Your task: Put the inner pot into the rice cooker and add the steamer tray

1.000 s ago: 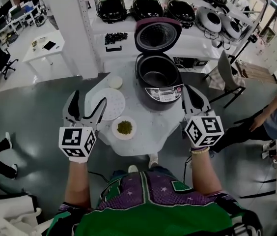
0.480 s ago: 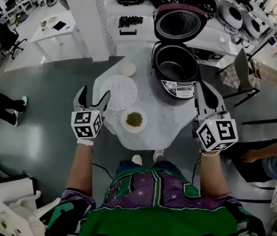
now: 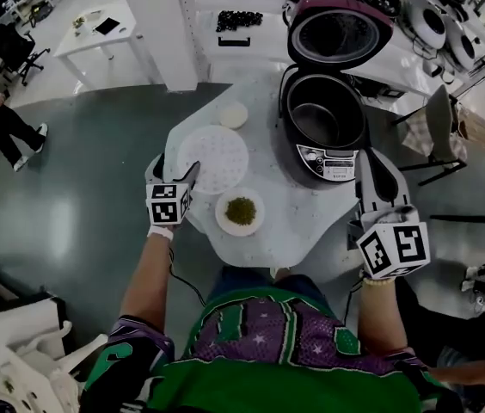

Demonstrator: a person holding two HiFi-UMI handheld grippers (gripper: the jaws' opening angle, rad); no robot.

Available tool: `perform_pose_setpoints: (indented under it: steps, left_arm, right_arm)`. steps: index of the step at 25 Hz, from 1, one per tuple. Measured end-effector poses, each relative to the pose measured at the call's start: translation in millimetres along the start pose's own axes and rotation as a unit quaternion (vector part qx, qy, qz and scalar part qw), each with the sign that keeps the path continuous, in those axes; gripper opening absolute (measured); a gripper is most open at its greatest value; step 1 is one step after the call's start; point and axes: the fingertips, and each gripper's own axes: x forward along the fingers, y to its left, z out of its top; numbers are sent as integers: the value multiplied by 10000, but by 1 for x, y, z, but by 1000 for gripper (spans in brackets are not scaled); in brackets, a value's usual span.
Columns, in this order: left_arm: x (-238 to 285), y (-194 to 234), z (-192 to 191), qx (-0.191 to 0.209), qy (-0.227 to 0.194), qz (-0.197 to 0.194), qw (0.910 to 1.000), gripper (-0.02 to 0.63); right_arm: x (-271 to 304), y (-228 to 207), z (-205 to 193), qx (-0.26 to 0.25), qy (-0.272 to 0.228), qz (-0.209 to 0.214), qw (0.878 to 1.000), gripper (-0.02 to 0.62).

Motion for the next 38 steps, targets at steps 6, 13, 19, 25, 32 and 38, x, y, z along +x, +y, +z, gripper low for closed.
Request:
perform_pose_setpoints:
  steps: [6, 13, 19, 25, 32, 38]
  left_arm:
    - [41, 24, -41, -247, 411, 194, 9987, 413]
    - [79, 44, -77, -492, 830, 321, 9948, 413]
    - [92, 53, -98, -666, 1108, 515, 9903, 316]
    - [99, 56, -106, -878, 1271, 694, 9856, 157]
    - [101, 61, -100, -1414, 1216, 721, 9798, 32]
    - [89, 69, -88, -1678, 1103, 810, 9763, 28]
  right_arm:
    - [10, -11, -22, 74, 213, -54, 9997, 6]
    - [15, -24, -43, 84, 455, -190, 9988, 6]
    - [17, -25, -51, 15, 580, -232, 9980, 6]
    - [15, -28, -54, -48, 661, -272, 9974, 6]
    - [12, -30, -56, -38, 712, -342, 9969, 6]
    - [10, -28, -51, -41, 681, -303, 9972, 6]
